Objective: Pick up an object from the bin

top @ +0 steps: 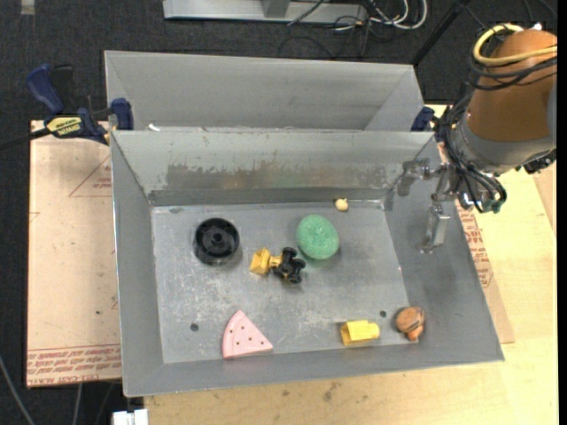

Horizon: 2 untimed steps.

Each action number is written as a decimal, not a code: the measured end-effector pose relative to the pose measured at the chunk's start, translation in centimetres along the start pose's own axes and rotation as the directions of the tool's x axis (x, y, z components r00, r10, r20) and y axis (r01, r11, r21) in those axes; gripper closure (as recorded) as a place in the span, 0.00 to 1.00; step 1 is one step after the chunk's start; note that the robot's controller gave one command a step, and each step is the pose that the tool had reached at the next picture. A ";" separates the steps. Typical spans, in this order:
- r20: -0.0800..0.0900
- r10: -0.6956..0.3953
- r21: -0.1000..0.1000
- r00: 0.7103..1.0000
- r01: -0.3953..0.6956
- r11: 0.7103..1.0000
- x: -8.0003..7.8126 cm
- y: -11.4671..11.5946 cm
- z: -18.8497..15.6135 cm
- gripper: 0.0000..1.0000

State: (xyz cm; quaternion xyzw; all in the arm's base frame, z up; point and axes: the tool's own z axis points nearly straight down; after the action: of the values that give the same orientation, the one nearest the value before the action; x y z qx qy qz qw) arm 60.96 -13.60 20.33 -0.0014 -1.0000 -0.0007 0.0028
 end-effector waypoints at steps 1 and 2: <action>0.008 -0.004 0.002 1.000 0.004 1.000 -0.2 0.1 -0.5 1.00; 0.008 -0.004 0.001 1.000 0.004 1.000 -0.2 0.1 -0.5 0.00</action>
Offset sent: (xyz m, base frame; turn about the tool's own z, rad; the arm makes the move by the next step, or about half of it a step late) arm 0.0000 0.0000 0.0000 0.0000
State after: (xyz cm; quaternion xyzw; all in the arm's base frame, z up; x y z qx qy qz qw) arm 61.13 -13.49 20.84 0.0007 -1.0000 0.0000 -0.0012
